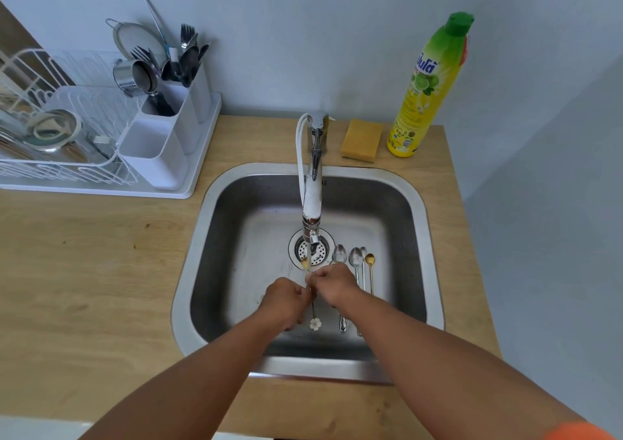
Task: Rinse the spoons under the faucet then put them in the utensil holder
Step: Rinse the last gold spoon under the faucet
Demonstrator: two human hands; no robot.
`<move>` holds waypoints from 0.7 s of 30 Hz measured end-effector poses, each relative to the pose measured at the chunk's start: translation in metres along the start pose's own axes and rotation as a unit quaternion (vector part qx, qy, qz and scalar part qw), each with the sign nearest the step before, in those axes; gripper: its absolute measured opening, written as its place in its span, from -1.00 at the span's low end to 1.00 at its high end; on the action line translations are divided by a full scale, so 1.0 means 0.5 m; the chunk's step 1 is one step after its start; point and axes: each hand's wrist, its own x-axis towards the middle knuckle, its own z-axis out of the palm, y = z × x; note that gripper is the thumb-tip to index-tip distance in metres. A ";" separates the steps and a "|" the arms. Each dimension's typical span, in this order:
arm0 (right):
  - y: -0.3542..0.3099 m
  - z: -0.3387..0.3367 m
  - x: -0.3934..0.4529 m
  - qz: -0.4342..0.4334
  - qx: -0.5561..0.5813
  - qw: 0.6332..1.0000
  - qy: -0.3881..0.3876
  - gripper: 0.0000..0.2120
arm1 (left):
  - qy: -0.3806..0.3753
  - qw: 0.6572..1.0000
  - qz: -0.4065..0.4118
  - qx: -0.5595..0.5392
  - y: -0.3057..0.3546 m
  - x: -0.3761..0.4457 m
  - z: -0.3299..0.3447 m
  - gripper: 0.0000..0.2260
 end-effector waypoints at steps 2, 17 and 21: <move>0.008 -0.010 0.001 -0.008 -0.001 1.000 0.001 -0.82 | -0.006 1.000 -0.003 -0.010 0.001 0.003 -0.010 -0.67; 0.032 -0.025 -0.032 -0.076 0.010 0.997 -0.001 -0.81 | 0.092 0.962 0.048 -0.254 0.044 0.024 0.029 -0.75; 0.037 -0.034 -0.033 -0.074 0.015 0.997 0.002 -0.83 | 0.063 0.959 0.043 -0.272 0.034 0.033 0.034 -0.75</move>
